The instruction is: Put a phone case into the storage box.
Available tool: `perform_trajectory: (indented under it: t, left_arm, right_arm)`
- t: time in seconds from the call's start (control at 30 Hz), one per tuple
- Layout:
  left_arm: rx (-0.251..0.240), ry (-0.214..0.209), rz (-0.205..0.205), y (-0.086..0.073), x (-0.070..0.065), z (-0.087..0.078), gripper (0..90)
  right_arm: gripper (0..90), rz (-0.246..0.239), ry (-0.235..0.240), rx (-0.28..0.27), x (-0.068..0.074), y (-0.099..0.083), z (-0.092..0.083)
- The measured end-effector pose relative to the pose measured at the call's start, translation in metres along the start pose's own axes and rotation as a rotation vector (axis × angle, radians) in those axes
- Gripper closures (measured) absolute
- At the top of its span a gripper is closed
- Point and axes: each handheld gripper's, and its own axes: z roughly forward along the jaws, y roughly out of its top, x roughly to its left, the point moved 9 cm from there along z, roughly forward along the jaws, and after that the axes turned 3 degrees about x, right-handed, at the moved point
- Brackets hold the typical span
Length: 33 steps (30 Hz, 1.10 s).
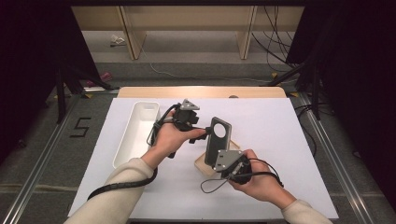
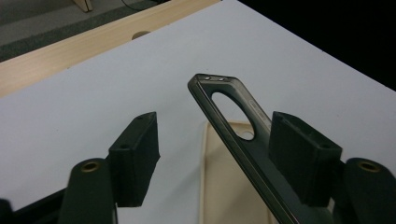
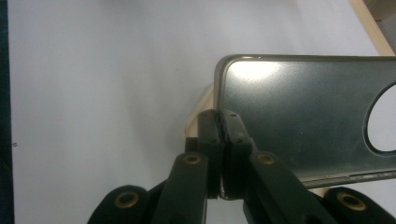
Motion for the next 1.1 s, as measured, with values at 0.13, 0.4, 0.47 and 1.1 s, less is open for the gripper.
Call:
perform_trajectory:
  t: [0.13, 0.4, 0.47, 1.1]
  left_arm:
    - [0.039, -0.011, -0.044, 0.002, 0.003, 0.014, 38.3]
    - [0.086, -0.015, -0.086, 0.005, 0.006, 0.031, 50.1]
    - [0.094, -0.011, -0.093, 0.006, 0.007, 0.033, 52.9]
    - [0.066, -0.068, -0.185, 0.017, -0.012, 0.032, 76.6]
  right_arm:
    - [88.7, -0.006, -0.005, -0.002, 0.001, 0.001, 0.001]
    - [88.7, -0.018, 0.001, -0.002, 0.004, 0.003, 0.001]
    - [88.7, -0.020, 0.003, -0.006, 0.005, 0.004, 0.000]
    - [88.9, -0.048, 0.002, 0.039, 0.006, -0.001, 0.006]
